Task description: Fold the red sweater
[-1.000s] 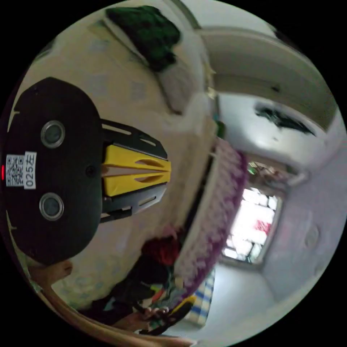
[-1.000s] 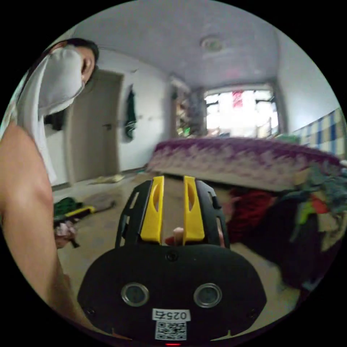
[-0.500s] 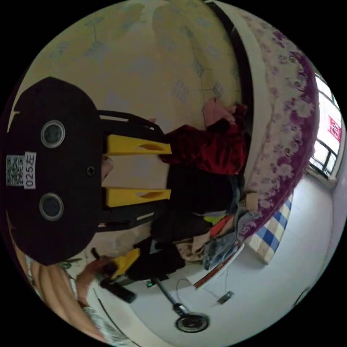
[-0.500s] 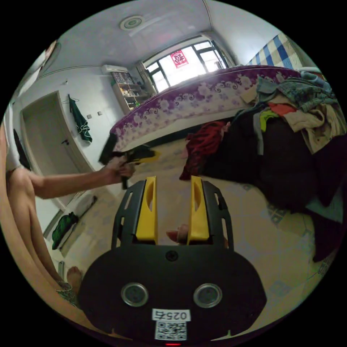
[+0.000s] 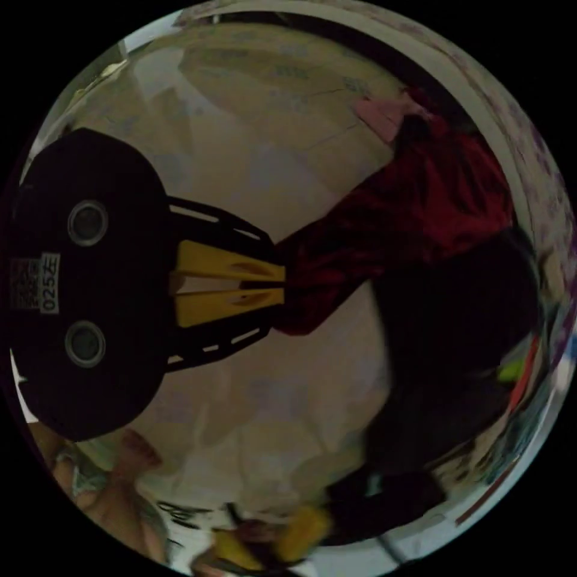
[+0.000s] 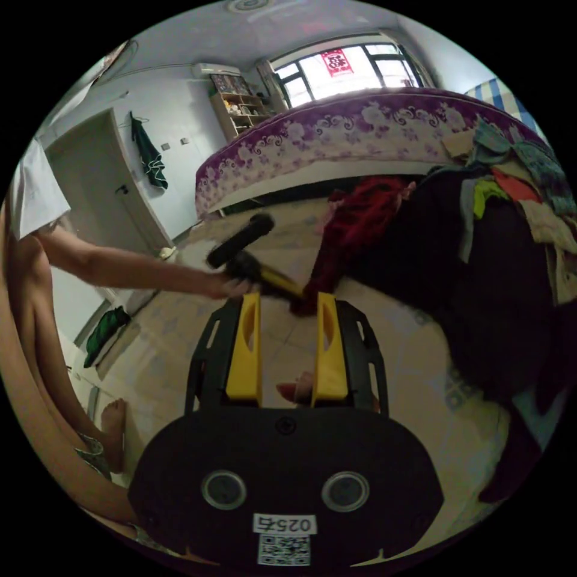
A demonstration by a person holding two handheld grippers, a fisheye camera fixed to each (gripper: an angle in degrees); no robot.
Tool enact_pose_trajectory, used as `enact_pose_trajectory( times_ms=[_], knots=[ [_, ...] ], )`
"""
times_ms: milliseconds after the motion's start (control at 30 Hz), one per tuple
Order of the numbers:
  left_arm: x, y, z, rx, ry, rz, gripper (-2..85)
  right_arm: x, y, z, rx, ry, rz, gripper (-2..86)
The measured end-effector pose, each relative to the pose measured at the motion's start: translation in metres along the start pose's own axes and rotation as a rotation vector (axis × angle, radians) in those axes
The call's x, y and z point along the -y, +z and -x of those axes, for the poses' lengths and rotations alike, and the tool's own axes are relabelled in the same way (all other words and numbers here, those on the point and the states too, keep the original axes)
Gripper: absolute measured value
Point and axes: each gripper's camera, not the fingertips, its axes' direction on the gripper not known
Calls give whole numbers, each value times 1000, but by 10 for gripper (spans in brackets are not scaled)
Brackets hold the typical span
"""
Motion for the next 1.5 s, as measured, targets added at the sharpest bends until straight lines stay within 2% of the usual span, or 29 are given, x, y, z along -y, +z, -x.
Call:
enact_pose_trajectory(
  times_ms=[33, 100, 167, 267, 333, 400, 433, 500, 533, 567, 667, 767, 800, 833, 900, 967, 1100, 1167, 1200, 1267, 1367, 1433, 1467, 1500],
  knots=[
    [-37, -4, -6, -90, -61, 10, -17, 11, 5, 2, 25, -26, -1, 134],
    [-97, -8, -15, -133, -108, 56, -17, 26, 17, 6, 94, -63, 30, 134],
    [-161, -17, -22, -77, -145, 77, -16, 39, 33, 16, 155, -118, 90, 135],
    [-266, -36, -19, 108, -263, 206, -13, 54, 69, 42, 226, -251, 225, 147],
    [-345, -54, 1, 131, -466, 308, -5, 63, 104, 69, 239, -394, 329, 166],
    [-398, -83, 25, 17, -677, 221, -1, 73, 131, 90, 190, -528, 360, 168],
    [-426, -109, 39, -60, -786, 70, 0, 83, 149, 100, 187, -583, 374, 167],
    [-452, -143, 56, -90, -880, -162, 14, 102, 183, 109, 256, -591, 433, 165],
    [-454, -156, 66, -60, -865, -222, 40, 116, 208, 112, 310, -557, 494, 165],
    [-451, -158, 72, -37, -845, -219, 53, 122, 221, 114, 332, -543, 533, 165],
    [-423, -129, 108, 35, -699, -53, 88, 141, 285, 118, 358, -484, 748, 168],
    [-418, -74, 156, -137, -646, 39, 65, 142, 336, 110, 281, -451, 917, 172],
    [-422, -66, 172, -290, -649, -8, 32, 138, 348, 104, 279, -446, 960, 160],
    [-425, -59, 185, -400, -680, 22, 19, 137, 350, 98, 311, -428, 966, 137],
    [-427, -59, 182, -420, -606, 54, 1, 138, 332, 92, 443, -403, 919, 37],
    [-432, -72, 166, -389, -545, 49, -10, 144, 295, 85, 551, -348, 852, 22],
    [-475, -152, 123, -501, -400, -210, -16, 158, 172, 70, 892, -273, 713, 0],
    [-497, -186, 121, -422, -435, -290, -16, 169, 138, 60, 854, -282, 659, -4],
    [-508, -206, 127, -323, -465, -314, -16, 180, 129, 52, 761, -297, 623, -6],
    [-512, -228, 148, -239, -494, -373, -16, 202, 143, 41, 669, -342, 616, -8],
    [-484, -256, 202, -56, -553, -445, -16, 260, 202, 24, 649, -275, 518, -9],
    [-450, -305, 250, 128, -622, -533, -16, 327, 220, 22, 649, -259, 339, -9],
    [-444, -326, 258, 159, -616, -573, -16, 346, 212, 24, 659, -274, 261, -9],
    [-439, -374, 266, 231, -618, -693, -16, 377, 183, 30, 666, -308, 79, -9]
  ],
)
